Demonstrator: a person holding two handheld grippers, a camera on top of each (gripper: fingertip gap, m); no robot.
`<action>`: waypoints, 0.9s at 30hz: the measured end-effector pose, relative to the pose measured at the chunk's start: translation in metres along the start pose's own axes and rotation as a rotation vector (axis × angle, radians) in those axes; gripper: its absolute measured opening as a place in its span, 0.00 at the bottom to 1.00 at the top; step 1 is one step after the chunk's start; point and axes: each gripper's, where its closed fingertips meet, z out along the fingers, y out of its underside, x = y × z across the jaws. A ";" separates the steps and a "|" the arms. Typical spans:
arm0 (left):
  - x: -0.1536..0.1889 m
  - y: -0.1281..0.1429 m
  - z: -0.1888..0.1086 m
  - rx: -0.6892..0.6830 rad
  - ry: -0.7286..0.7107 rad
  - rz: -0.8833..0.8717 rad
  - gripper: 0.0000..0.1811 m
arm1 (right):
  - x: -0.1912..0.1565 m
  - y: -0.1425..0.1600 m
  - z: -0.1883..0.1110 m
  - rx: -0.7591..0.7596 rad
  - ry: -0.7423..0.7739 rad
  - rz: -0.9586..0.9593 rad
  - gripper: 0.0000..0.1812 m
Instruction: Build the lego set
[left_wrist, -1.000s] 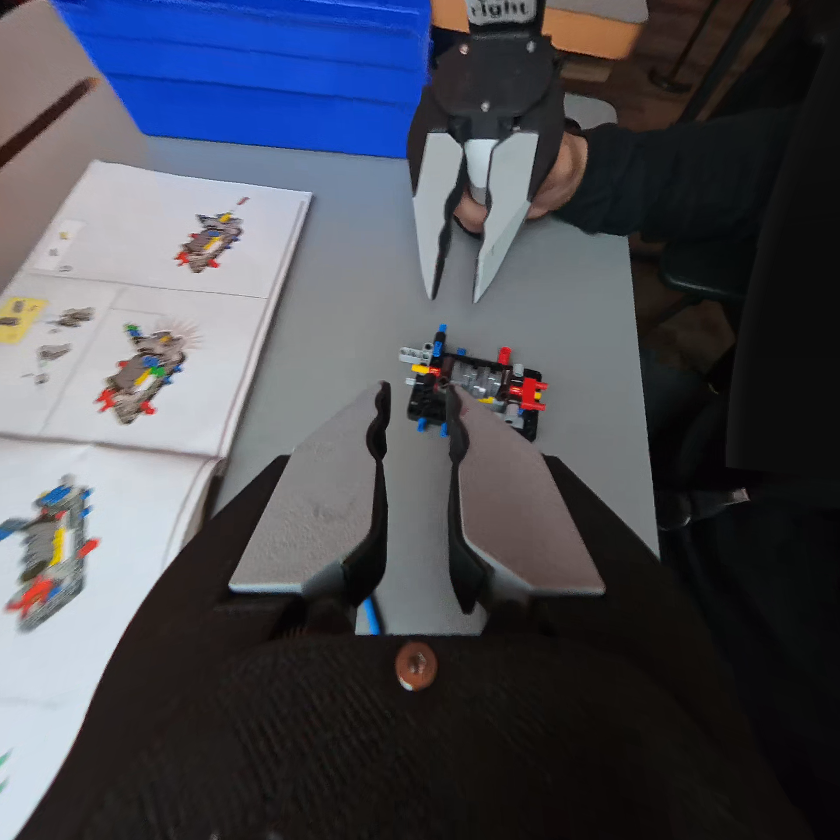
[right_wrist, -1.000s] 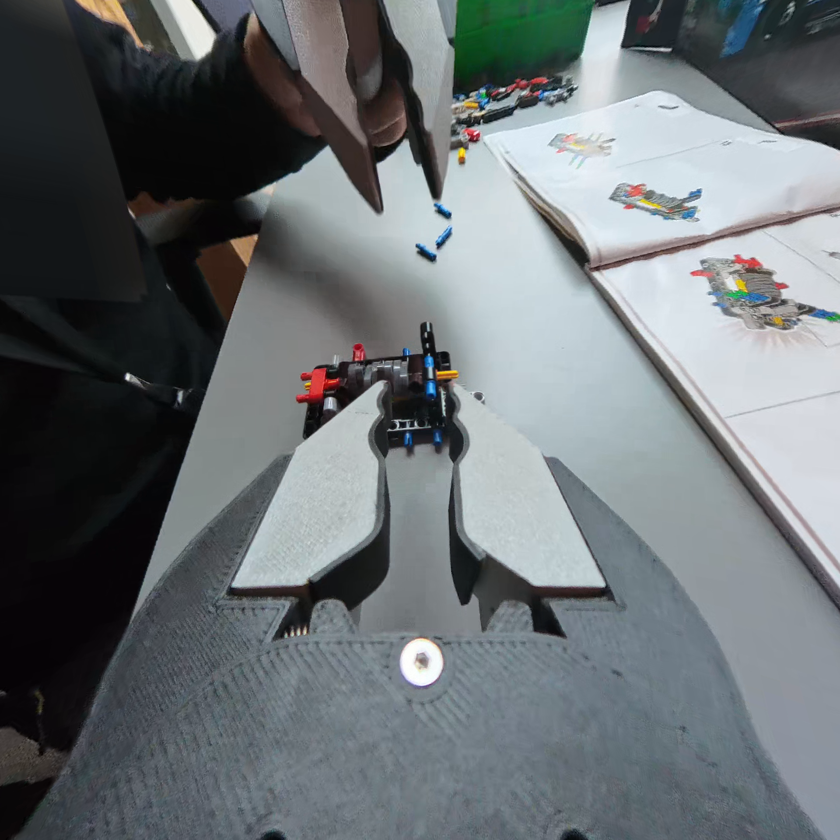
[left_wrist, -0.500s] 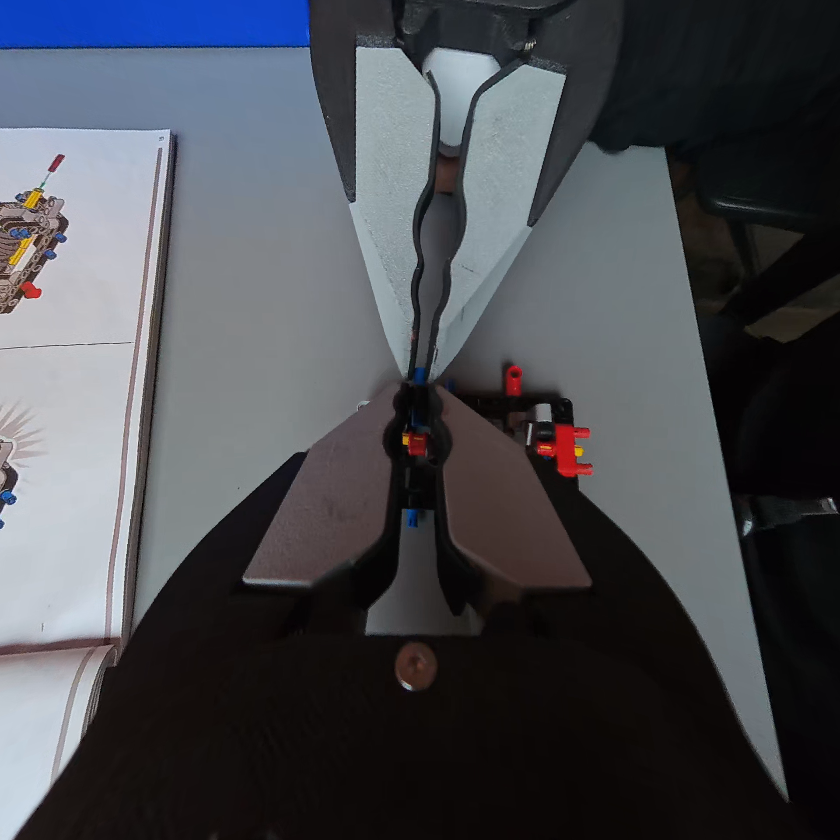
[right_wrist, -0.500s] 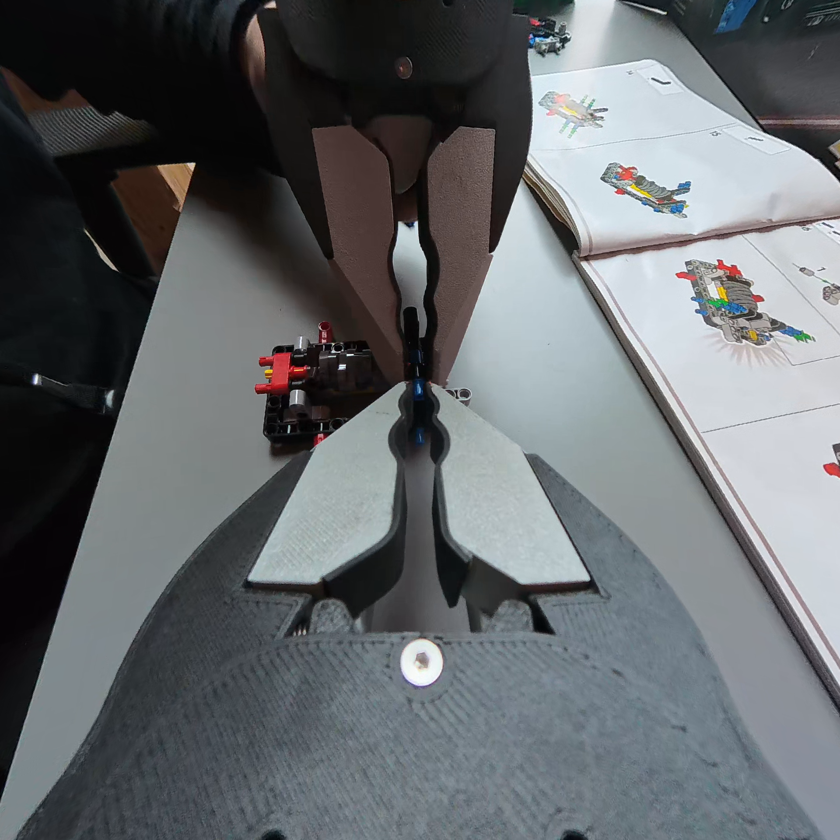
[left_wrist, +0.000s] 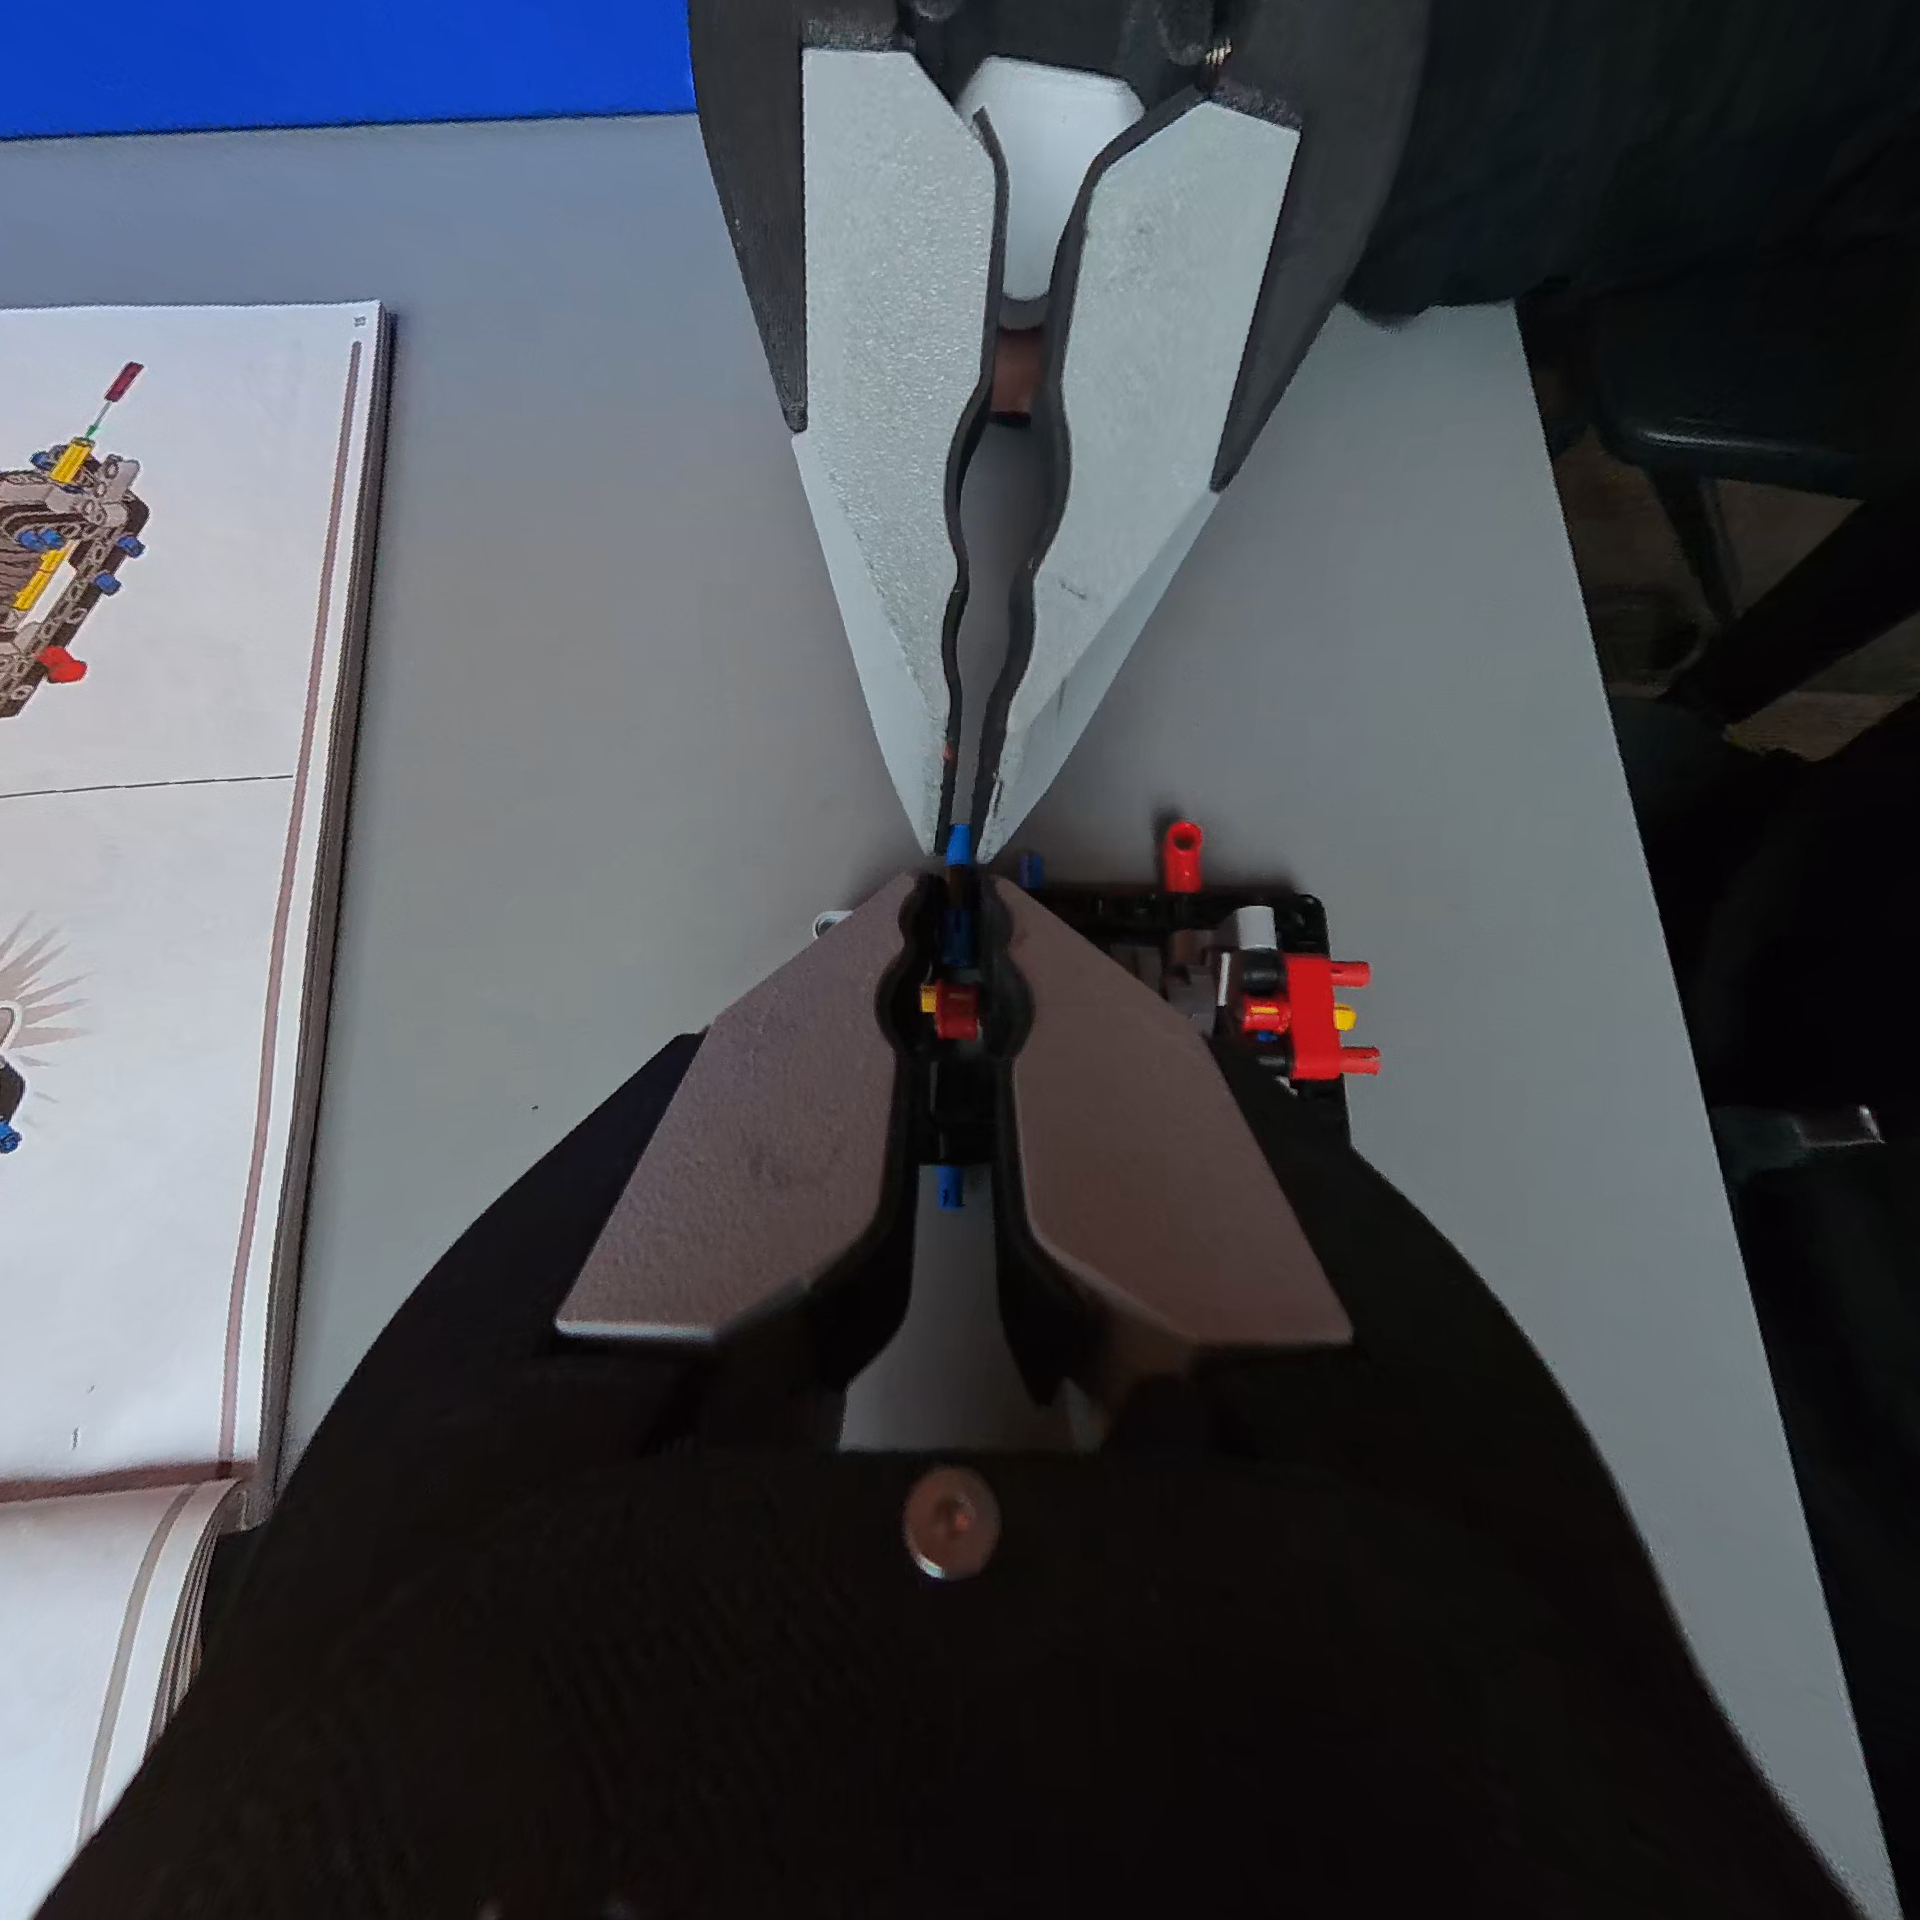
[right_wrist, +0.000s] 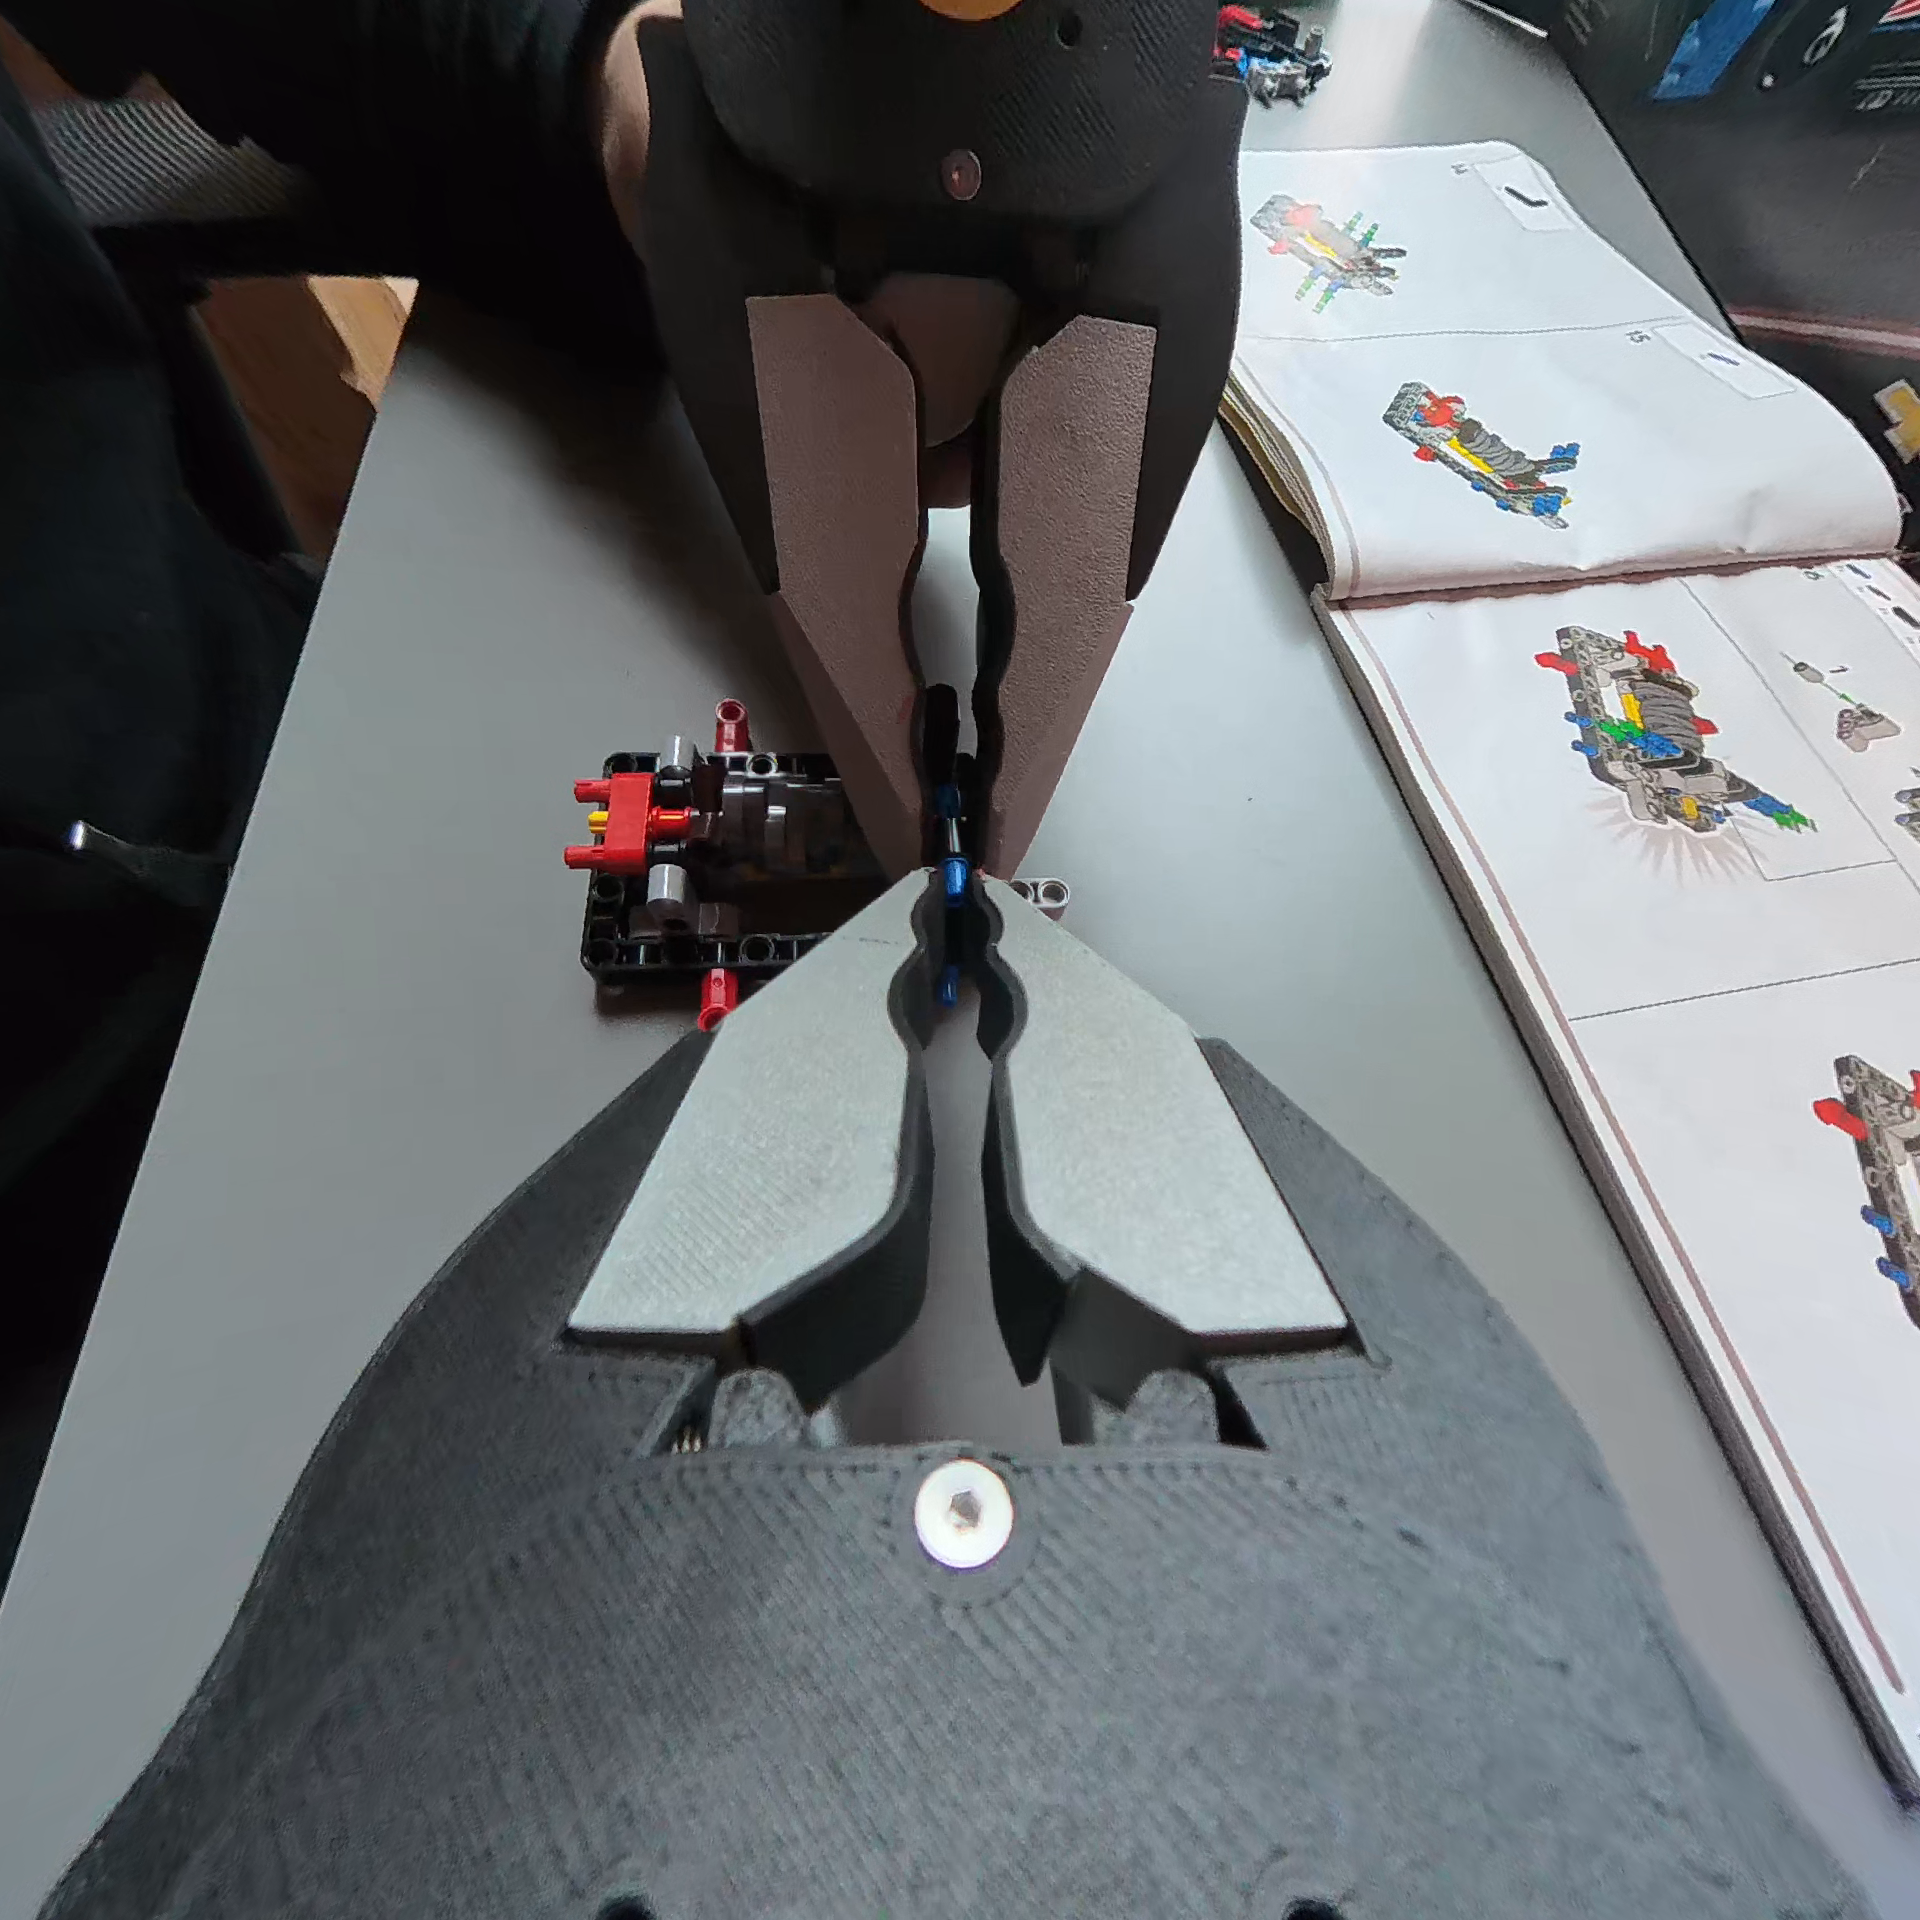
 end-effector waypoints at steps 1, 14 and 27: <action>0.000 0.000 0.000 0.010 -0.007 0.005 0.03 | 0.000 0.000 0.000 -0.009 0.008 -0.010 0.00; 0.002 -0.004 0.002 0.074 -0.038 0.044 0.03 | -0.002 0.005 -0.006 -0.054 0.050 -0.109 0.00; 0.002 -0.005 0.002 0.099 -0.049 0.047 0.03 | -0.001 0.007 -0.009 -0.058 0.065 -0.111 0.00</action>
